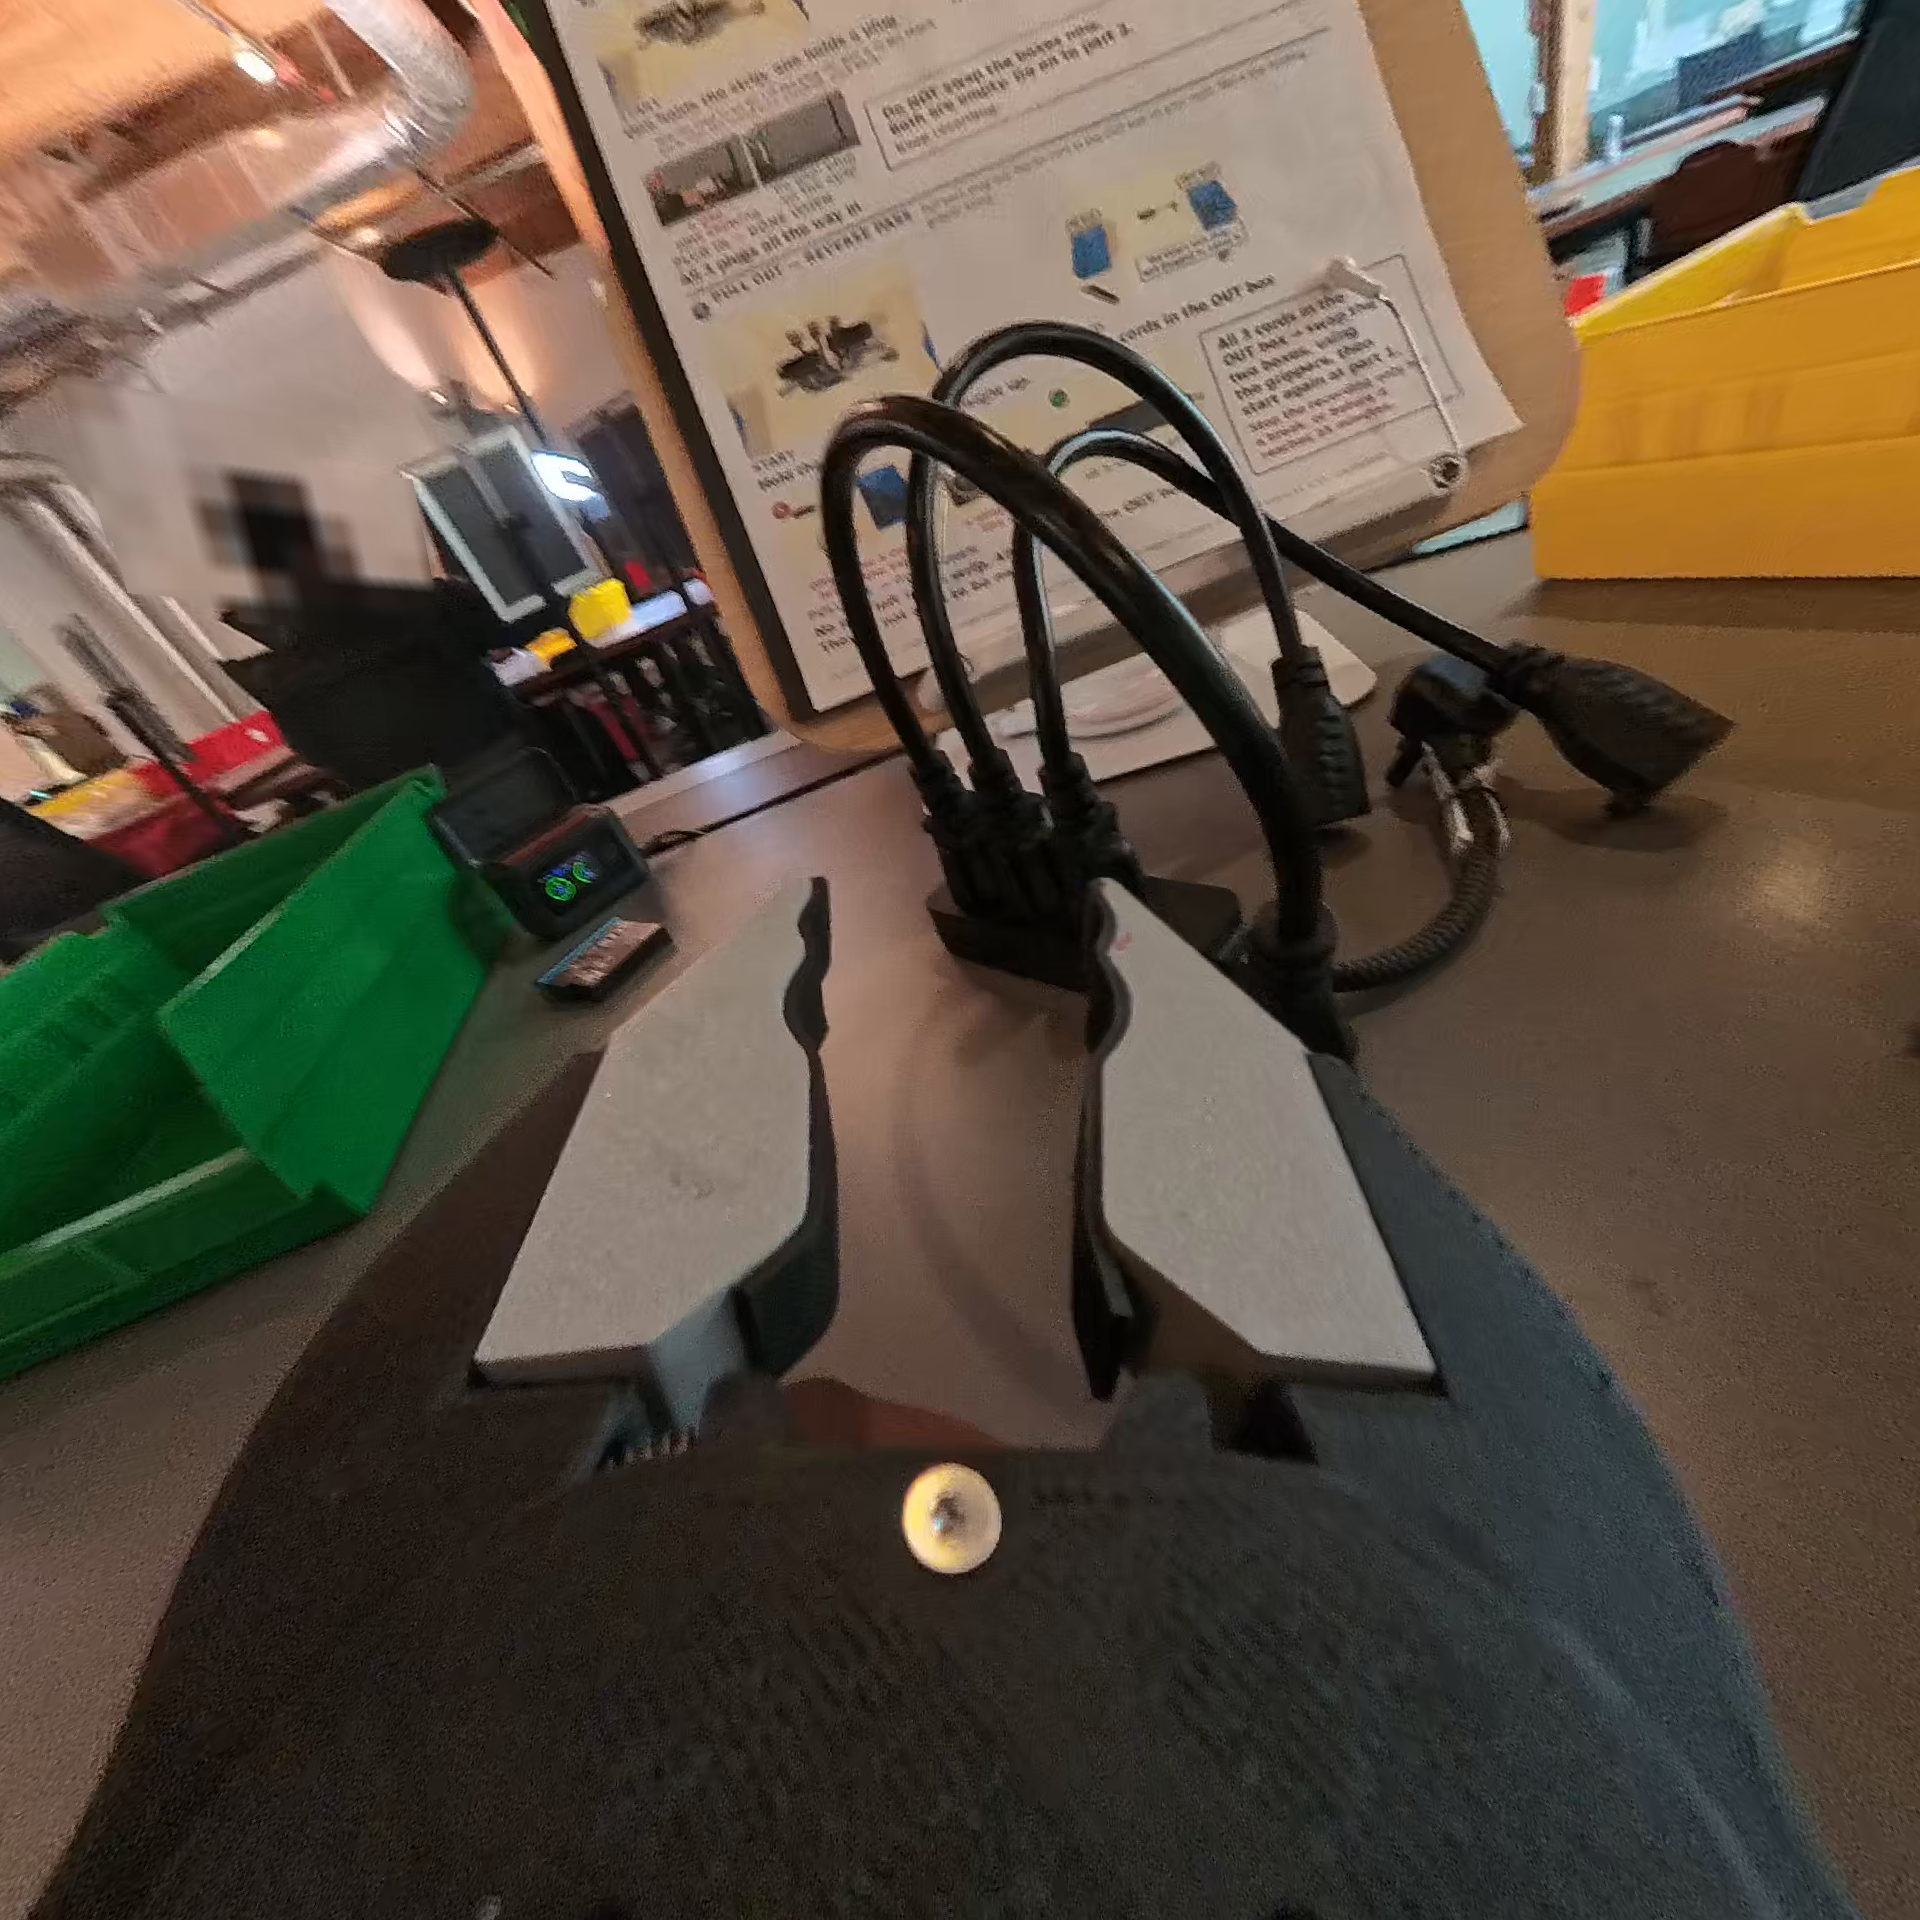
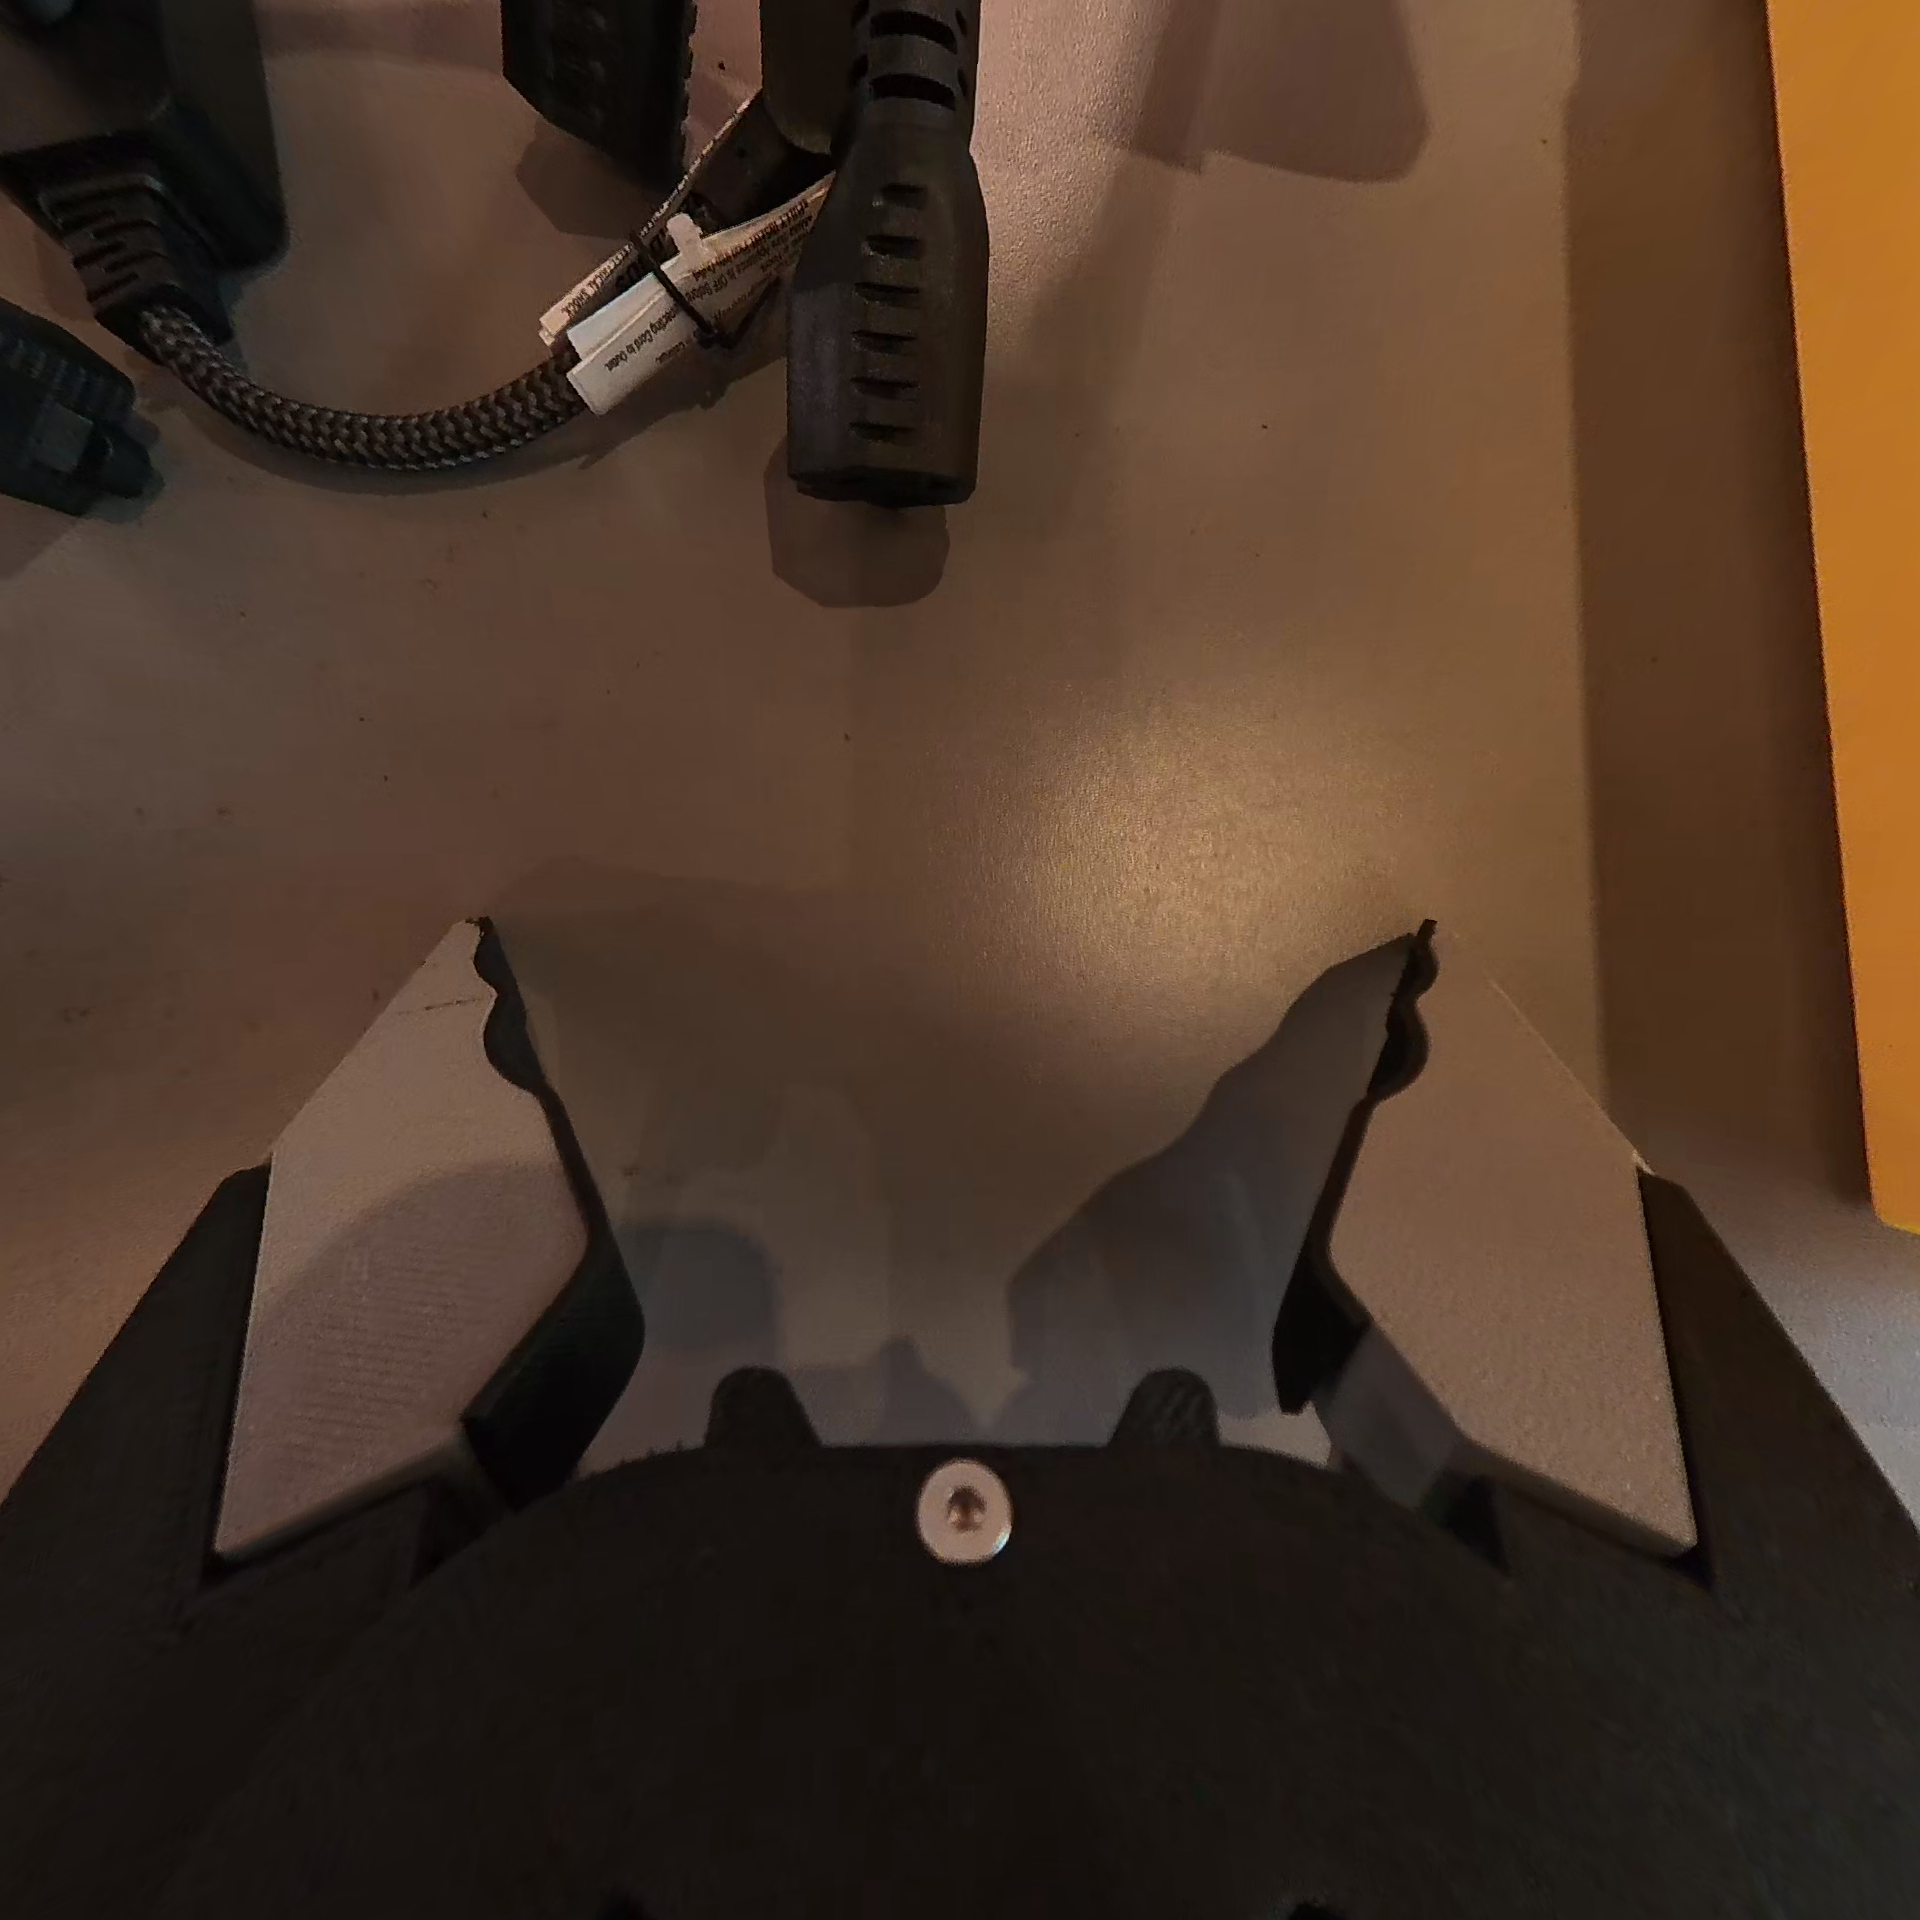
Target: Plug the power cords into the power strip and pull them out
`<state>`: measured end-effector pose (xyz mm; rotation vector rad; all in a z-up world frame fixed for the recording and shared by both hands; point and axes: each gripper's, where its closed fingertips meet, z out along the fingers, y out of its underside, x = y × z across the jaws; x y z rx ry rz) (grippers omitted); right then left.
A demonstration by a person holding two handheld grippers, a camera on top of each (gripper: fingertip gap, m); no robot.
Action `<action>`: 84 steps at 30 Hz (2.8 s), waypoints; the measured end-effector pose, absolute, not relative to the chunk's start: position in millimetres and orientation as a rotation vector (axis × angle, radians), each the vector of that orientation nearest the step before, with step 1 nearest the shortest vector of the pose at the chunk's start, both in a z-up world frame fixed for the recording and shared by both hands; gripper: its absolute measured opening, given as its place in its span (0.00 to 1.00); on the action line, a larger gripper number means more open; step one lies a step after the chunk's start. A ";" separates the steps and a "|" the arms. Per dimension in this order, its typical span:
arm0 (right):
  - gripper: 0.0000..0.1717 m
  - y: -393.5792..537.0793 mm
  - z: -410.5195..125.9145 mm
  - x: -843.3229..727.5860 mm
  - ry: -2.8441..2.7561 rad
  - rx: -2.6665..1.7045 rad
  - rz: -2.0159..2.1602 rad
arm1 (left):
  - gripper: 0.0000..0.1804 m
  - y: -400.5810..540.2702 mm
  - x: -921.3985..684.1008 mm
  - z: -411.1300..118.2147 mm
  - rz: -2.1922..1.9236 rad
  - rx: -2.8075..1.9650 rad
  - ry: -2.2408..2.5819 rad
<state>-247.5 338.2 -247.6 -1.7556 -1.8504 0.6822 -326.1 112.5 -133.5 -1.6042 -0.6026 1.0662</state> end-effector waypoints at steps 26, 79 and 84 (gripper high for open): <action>0.35 245.8 -175.4 -307.7 -2.046 -0.924 1.352 | 0.36 116.8 -434.2 -191.8 0.542 -2.101 -0.125; 0.03 214.6 -56.4 -262.1 -2.050 -0.590 0.887 | 0.08 170.6 -329.1 -175.5 0.007 -1.933 0.139; 0.03 160.0 31.4 -331.7 -1.928 -0.270 0.588 | 0.08 170.9 -330.4 -175.5 0.014 -1.934 0.131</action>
